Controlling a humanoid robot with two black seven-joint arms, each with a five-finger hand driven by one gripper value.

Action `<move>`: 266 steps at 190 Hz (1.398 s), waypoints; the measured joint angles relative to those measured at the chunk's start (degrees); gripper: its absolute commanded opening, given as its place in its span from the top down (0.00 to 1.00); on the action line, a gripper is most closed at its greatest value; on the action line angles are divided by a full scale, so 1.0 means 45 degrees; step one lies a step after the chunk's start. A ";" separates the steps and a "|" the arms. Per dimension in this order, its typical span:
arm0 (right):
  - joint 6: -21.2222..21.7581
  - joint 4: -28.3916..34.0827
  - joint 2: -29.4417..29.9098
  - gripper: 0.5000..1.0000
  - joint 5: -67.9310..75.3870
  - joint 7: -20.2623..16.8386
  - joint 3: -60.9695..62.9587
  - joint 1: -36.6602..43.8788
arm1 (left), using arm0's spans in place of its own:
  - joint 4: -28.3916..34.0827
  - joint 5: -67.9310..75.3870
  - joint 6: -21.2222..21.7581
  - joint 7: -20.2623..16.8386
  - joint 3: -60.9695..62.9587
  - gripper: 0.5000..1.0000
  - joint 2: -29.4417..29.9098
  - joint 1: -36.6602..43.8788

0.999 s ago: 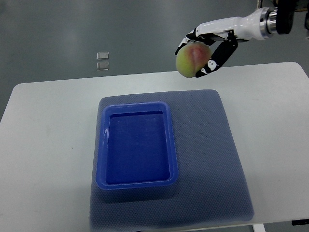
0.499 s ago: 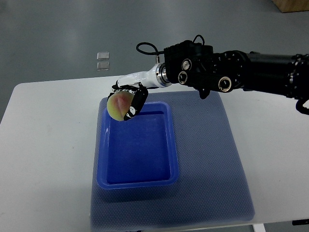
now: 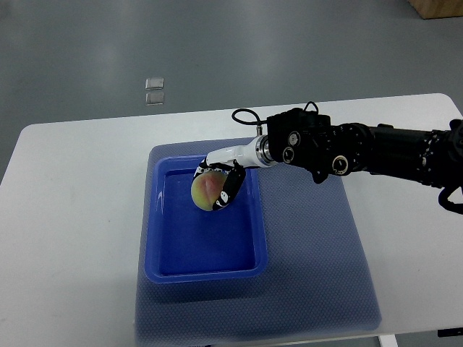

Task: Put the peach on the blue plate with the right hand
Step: 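Lower the peach into the blue tray with the right hand, then open the right hand and raise it away from the peach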

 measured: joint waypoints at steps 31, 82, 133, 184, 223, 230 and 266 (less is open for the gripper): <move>0.0066 0.0009 -0.0001 1.00 0.0037 0.0012 0.0037 -0.0130 | -0.0010 0.0003 0.0000 0.0000 0.0016 0.00 0.0000 0.0000; 0.0076 0.0011 -0.0004 0.24 0.0036 0.0043 0.0038 -0.0411 | -0.0013 0.0004 0.0000 0.0000 0.0018 0.00 0.0000 0.0000; 0.0093 0.0011 -0.0003 0.12 0.0021 0.0077 0.0384 -0.0407 | -0.0013 0.0004 0.0000 0.0007 0.0001 0.00 0.0000 0.0000; 0.0073 0.0007 -0.0002 0.12 0.0073 0.0104 0.1318 -0.0213 | -0.0030 0.0010 0.0000 0.0013 0.0001 0.00 0.0000 0.0000; 0.0037 0.0000 -0.0003 0.12 0.0113 0.0169 0.3120 0.0116 | -0.0013 0.0009 0.0000 0.0014 0.0001 0.00 0.0000 0.0000; -0.0003 0.0009 -0.0037 0.12 0.0127 0.0211 0.3736 0.0055 | -0.0013 0.0009 0.0000 0.0013 0.0001 0.00 -0.0001 -0.0001; -0.0121 -0.0007 -0.0955 0.12 0.0518 0.1038 0.7870 -0.1885 | -0.0059 0.0027 0.0002 0.0006 0.0001 0.00 0.0000 0.0001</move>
